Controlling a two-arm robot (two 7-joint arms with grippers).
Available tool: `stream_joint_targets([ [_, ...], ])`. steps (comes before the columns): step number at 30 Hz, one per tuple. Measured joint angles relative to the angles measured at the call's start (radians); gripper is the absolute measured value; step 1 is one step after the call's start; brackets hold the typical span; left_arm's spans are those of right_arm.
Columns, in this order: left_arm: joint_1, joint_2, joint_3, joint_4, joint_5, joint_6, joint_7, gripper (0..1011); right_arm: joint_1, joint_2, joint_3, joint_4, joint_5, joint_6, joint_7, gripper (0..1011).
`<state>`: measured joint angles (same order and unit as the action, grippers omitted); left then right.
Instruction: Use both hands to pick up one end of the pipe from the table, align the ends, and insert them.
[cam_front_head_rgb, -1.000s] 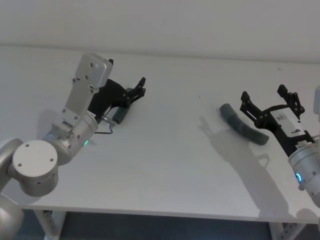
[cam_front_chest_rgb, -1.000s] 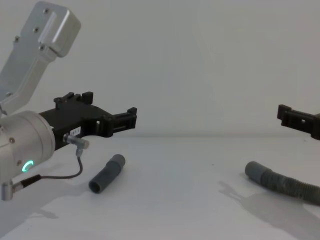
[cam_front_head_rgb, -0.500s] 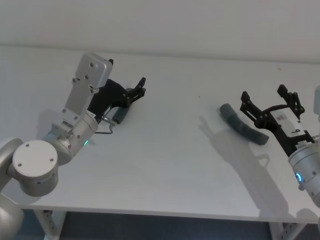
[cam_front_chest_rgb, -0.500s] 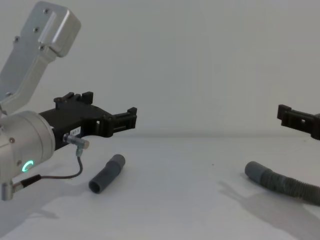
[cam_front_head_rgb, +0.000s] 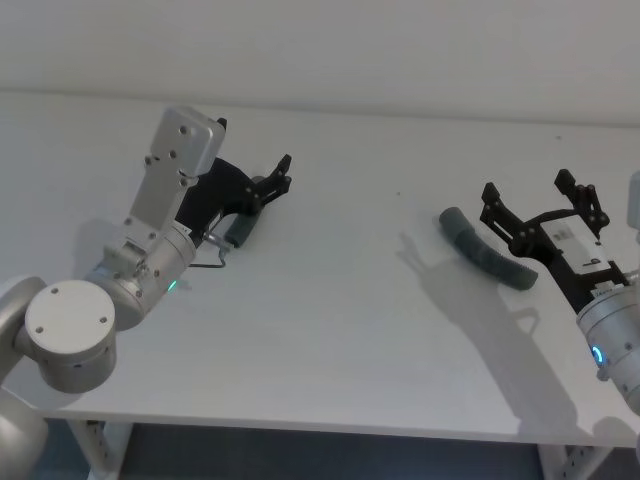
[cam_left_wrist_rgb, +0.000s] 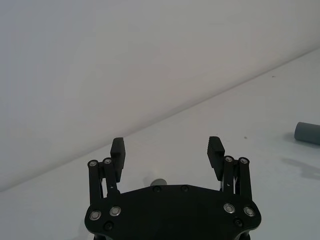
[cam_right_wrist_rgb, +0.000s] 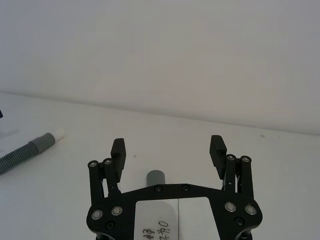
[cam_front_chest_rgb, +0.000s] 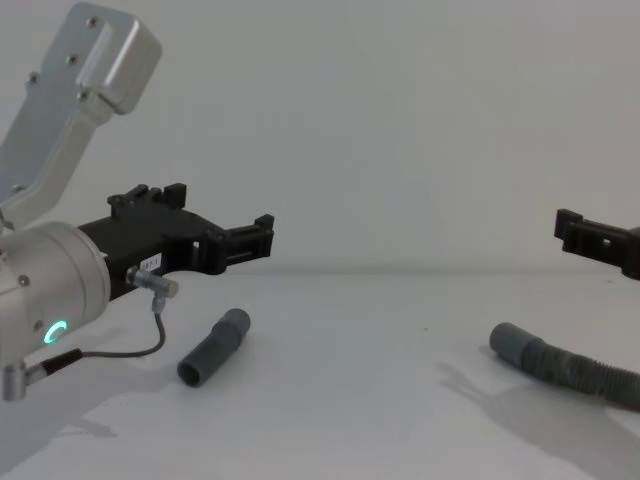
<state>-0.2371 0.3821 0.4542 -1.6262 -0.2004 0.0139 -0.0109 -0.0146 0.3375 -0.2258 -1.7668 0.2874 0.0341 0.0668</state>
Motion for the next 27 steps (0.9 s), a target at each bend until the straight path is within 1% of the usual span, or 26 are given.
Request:
stream_joint_targets([
  [27,0.000,0.000,0.000,0.000,0.000,0.000,0.000,1002,0.000,0.000,0.000,0.000,0.000,0.000,0.000,1001],
])
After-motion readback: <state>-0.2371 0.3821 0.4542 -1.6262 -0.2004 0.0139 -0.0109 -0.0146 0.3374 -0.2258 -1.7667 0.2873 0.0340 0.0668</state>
